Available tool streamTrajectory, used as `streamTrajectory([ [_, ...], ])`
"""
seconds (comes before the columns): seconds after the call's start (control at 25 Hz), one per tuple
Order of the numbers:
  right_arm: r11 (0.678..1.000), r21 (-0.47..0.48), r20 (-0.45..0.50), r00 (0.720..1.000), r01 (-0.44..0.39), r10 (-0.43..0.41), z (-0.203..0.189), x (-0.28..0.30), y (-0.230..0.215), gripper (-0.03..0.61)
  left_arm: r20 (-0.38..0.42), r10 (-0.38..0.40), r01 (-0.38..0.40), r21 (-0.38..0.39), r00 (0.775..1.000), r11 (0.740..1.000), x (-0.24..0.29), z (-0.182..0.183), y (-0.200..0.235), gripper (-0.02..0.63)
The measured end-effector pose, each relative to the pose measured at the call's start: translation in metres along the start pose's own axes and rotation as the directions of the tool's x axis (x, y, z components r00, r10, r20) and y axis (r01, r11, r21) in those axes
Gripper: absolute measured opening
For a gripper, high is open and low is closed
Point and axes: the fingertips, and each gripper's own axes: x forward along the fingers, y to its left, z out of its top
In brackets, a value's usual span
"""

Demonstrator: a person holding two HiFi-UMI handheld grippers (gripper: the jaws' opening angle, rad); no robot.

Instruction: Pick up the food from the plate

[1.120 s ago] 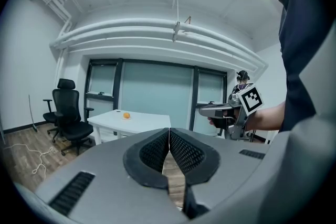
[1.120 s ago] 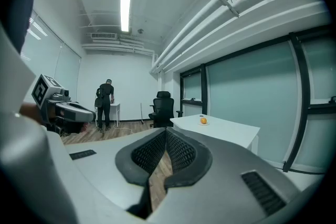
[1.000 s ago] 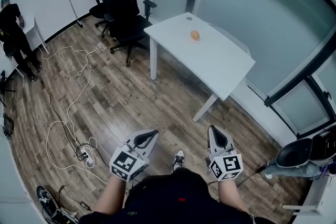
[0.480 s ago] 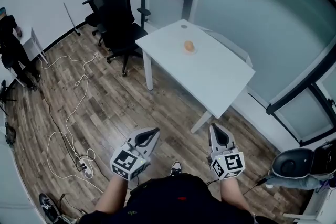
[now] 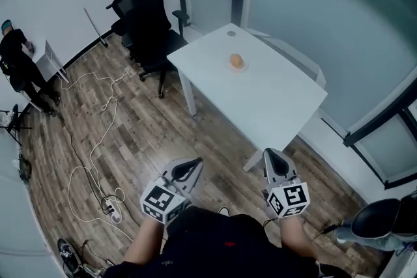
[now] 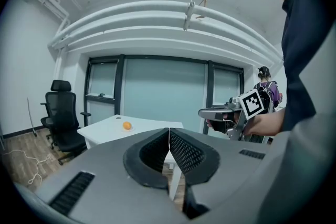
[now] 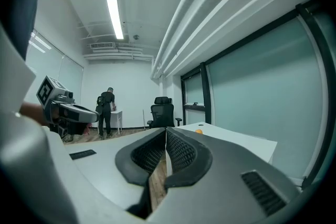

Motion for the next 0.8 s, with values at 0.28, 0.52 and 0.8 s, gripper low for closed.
streamTrajectory([
  [0.28,0.999,0.036,-0.017,0.999,-0.031,0.032,-0.012,0.027,-0.025,0.025,-0.033,0.037,-0.037,0.004,0.999,0.999,0.029,-0.002,0.013,0.023],
  [0.52,0.999,0.036,-0.031,0.999,-0.029,0.03,-0.023,0.046,-0.038,0.025,-0.035,0.024,-0.024,-0.002,0.999,1.0,0.053,-0.006,0.028,0.023],
  [0.8,1.0,0.006,-0.027,1.0,0.014,-0.014,-0.012,0.08,-0.057,0.025,0.0,0.0,0.0,0.005,1.0,1.0,0.086,0.008,0.073,0.023],
])
